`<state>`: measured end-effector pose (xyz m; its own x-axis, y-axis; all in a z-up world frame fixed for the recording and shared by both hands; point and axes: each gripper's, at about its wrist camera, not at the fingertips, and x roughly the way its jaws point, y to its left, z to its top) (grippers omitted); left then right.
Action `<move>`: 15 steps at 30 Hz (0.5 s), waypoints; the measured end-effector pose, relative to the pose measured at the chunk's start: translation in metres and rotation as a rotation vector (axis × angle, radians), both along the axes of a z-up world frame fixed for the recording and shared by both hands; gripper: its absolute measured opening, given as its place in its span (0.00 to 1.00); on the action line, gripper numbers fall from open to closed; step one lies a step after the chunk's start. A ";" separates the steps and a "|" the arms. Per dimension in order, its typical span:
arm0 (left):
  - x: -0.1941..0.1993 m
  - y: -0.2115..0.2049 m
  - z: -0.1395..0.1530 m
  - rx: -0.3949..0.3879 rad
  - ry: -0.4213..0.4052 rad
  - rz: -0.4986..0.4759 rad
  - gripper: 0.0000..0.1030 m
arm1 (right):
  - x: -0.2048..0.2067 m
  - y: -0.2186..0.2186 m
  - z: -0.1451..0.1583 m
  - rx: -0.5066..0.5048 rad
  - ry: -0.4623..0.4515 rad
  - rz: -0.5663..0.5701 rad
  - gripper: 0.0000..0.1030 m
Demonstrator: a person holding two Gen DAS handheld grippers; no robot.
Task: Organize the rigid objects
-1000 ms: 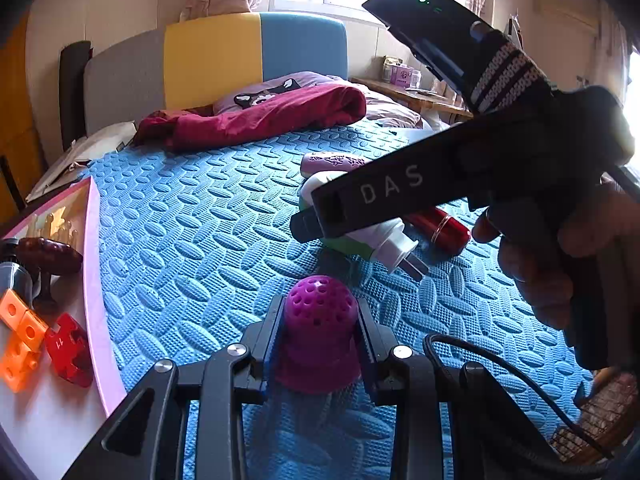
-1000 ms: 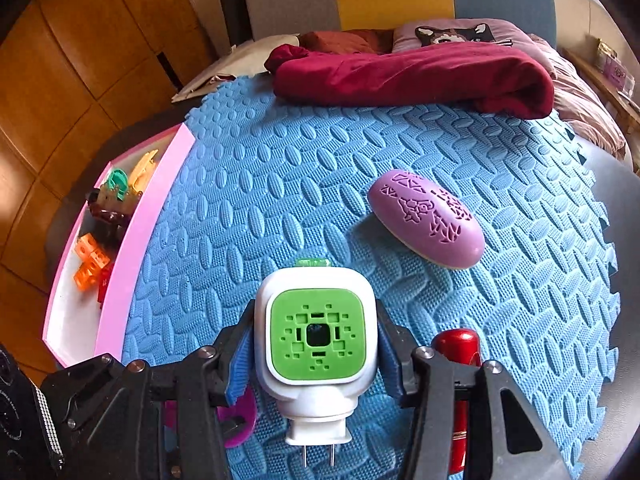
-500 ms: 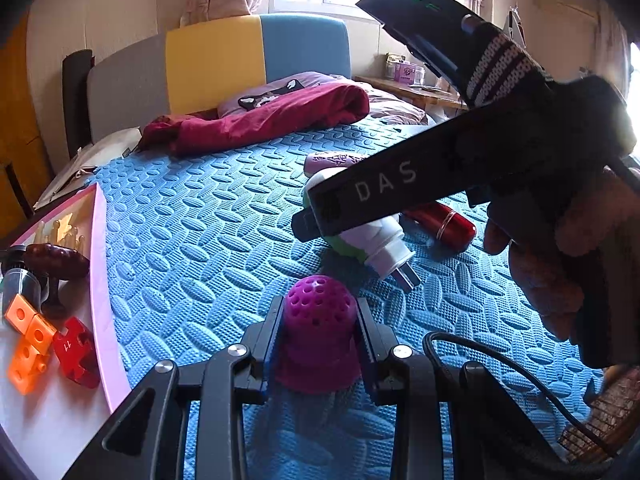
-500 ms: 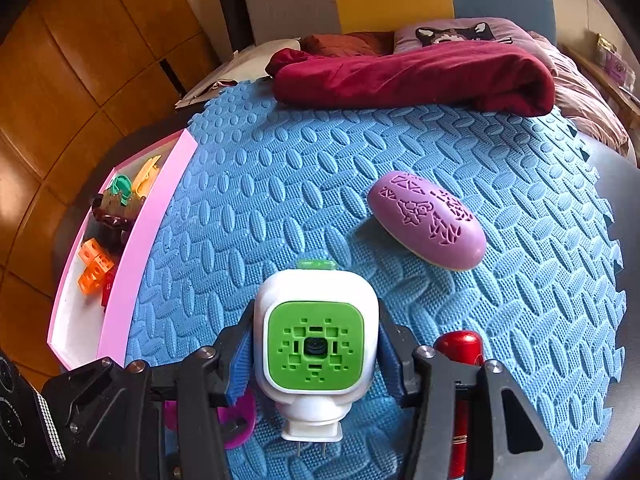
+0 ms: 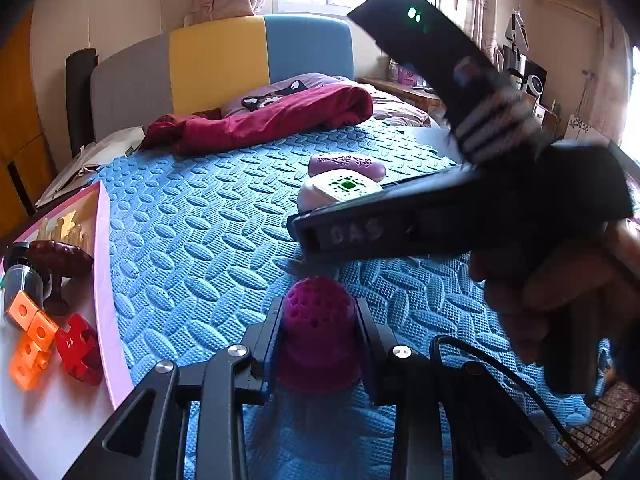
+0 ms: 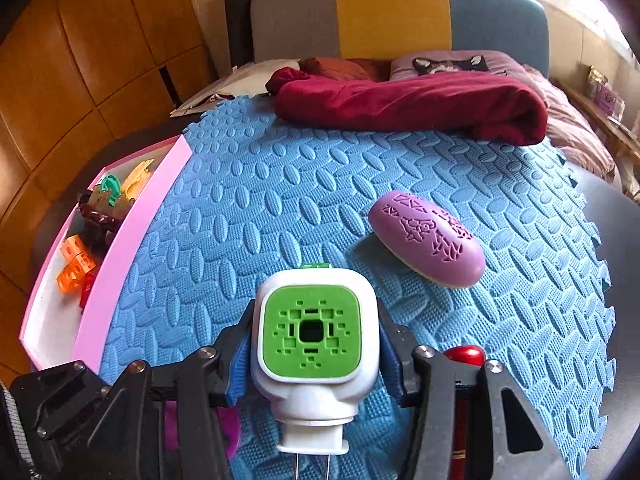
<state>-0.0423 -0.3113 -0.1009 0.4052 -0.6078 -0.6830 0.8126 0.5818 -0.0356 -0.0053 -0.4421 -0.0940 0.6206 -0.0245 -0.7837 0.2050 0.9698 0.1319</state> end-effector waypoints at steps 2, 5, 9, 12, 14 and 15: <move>0.001 0.001 0.000 -0.008 0.008 0.002 0.32 | 0.000 0.005 -0.002 -0.039 -0.008 -0.003 0.52; 0.002 0.002 0.001 -0.017 0.018 0.004 0.32 | -0.001 0.002 -0.001 -0.032 -0.013 -0.004 0.52; 0.002 0.003 0.001 -0.021 0.022 0.003 0.32 | -0.001 0.002 -0.001 -0.033 -0.015 -0.004 0.52; 0.003 0.004 0.002 -0.025 0.025 0.006 0.32 | -0.001 0.003 -0.001 -0.035 -0.015 -0.004 0.52; 0.004 0.005 0.004 -0.029 0.030 0.010 0.32 | -0.001 0.002 -0.002 -0.034 -0.015 -0.003 0.52; 0.004 0.007 0.005 -0.033 0.031 0.014 0.32 | -0.001 0.003 -0.002 -0.035 -0.014 -0.003 0.52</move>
